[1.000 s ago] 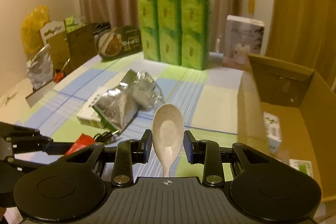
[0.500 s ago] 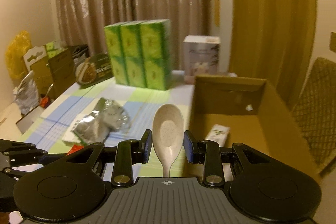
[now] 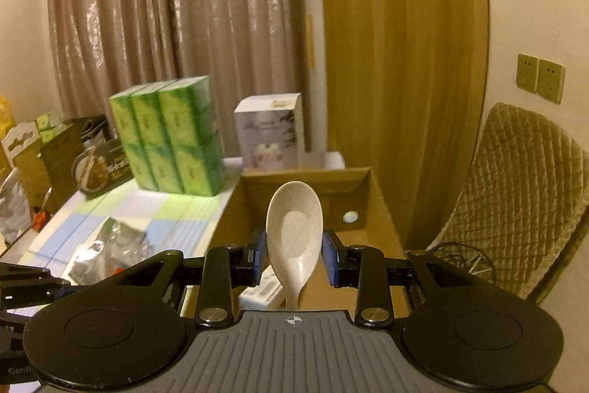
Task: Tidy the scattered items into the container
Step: 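Carry the candy packet and spoon over the cardboard box and open both tools to drop them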
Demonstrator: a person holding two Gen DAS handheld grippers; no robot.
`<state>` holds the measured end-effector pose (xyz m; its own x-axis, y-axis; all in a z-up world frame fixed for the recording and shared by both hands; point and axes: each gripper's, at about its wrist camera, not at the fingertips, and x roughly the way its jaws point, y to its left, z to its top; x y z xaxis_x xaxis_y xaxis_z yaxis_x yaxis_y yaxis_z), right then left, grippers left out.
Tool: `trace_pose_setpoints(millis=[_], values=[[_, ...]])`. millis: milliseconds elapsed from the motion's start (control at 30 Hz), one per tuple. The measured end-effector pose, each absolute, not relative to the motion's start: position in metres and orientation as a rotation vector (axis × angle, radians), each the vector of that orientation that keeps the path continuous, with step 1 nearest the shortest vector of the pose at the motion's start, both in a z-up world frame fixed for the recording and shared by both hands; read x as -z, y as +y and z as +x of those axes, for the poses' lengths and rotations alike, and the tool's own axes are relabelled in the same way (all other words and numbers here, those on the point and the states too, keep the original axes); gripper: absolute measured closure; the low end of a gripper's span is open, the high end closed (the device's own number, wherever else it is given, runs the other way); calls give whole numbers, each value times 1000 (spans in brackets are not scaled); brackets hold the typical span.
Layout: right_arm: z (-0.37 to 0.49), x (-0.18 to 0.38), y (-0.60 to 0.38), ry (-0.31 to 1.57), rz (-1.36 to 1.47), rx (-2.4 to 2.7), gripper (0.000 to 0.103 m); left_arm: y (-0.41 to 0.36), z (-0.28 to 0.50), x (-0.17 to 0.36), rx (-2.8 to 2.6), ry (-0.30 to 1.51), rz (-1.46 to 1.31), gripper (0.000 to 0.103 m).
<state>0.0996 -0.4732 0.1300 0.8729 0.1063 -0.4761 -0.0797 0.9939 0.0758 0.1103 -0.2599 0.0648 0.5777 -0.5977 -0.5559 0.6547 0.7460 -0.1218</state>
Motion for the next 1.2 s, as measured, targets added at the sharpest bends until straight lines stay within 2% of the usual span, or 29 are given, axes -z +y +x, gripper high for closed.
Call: trace_pose_setpoints(millis=[500,1200], values=[[140,-111,-509,539,126,-85,74,-326,139,-50,763,658,95,77],[153,-99,-504,564,140,-98,74,-312,140,-45,715,620,118,72]])
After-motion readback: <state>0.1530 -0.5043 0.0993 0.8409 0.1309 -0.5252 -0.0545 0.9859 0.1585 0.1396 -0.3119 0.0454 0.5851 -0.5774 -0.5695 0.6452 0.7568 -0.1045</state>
